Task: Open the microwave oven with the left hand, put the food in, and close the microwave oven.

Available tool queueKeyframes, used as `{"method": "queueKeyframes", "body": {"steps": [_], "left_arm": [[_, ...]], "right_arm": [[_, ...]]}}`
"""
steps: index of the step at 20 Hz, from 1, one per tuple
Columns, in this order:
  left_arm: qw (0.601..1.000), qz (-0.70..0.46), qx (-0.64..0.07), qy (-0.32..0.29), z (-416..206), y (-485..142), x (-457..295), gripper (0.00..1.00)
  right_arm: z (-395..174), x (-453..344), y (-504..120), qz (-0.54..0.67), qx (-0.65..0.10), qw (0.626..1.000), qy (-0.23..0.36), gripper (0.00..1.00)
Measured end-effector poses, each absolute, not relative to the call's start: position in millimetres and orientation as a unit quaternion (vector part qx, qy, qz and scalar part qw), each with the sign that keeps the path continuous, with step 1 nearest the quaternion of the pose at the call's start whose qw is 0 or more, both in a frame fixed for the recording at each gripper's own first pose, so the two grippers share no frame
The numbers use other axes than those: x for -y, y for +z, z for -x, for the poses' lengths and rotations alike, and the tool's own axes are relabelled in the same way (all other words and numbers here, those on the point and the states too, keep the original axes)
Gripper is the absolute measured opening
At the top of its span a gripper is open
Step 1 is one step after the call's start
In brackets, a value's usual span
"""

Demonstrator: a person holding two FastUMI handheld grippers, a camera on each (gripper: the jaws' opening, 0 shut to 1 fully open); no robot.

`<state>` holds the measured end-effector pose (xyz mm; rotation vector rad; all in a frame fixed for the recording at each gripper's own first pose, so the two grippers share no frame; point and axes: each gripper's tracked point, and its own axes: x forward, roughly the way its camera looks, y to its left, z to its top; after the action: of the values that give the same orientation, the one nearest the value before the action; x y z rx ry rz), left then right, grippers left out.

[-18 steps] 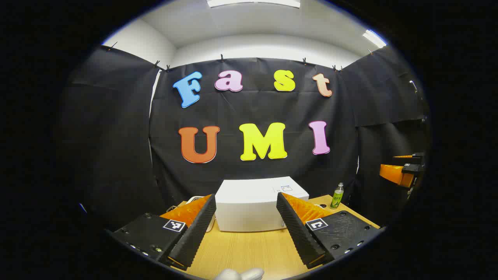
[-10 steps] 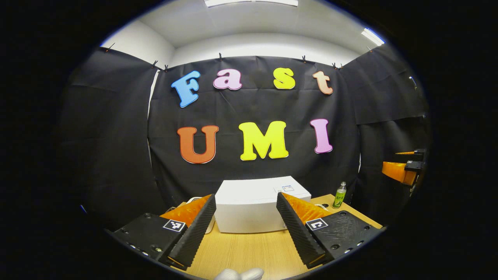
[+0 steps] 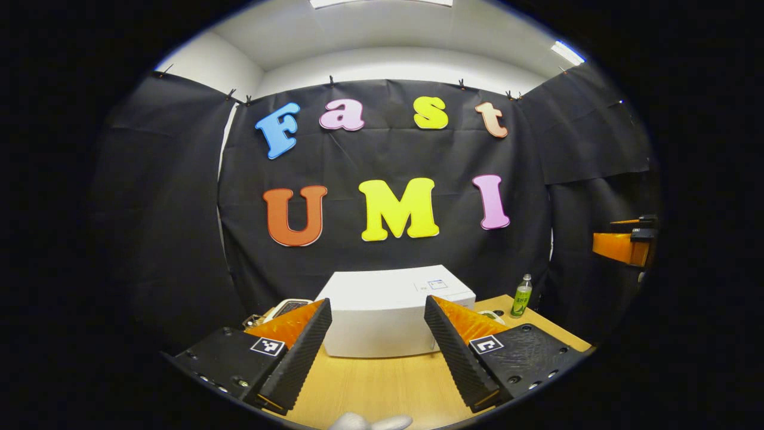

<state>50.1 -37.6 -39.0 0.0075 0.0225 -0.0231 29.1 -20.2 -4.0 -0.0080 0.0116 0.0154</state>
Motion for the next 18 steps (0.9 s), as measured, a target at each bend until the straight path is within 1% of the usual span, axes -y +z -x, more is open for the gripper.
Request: {"method": "queueKeyframes", "body": {"steps": [3,4,7,11,12,13,16,17,18], "left_arm": [[0.999,0.006,-0.028,-0.030,-74,-73,68,0.96],[0.999,0.005,-0.032,-0.032,-81,-87,77,0.96],[0.998,0.005,-0.042,-0.042,-111,-123,107,0.96],[0.997,0.004,-0.061,-0.045,-162,-168,141,0.96],[0.997,0.009,-0.067,-0.045,-176,-179,150,1.00],[0.996,0.013,-0.073,-0.048,-191,-190,159,0.96],[0.995,0.012,-0.090,-0.043,-230,-219,173,0.96],[0.994,0.016,-0.095,-0.043,-239,-228,176,0.94],[0.995,0.018,-0.094,-0.040,-248,-231,175,0.93]], "right_arm": [[-28,41,-4,0.006,-0.009,1.000,-0.001,0.92],[-28,49,-3,0.006,-0.012,1.000,-0.005,0.99],[-26,68,-3,0.004,-0.024,1.000,-0.007,0.99],[-24,100,-6,0.023,-0.036,0.999,-0.031,0.99],[-24,105,-7,0.033,-0.040,0.998,-0.036,0.99],[-21,110,-9,0.040,-0.044,0.997,-0.041,0.99],[-20,121,-17,0.034,-0.056,0.996,-0.052,0.99],[-20,122,-21,0.027,-0.061,0.996,-0.052,0.96],[-22,124,-29,0.021,-0.072,0.996,-0.054,0.96]]}}
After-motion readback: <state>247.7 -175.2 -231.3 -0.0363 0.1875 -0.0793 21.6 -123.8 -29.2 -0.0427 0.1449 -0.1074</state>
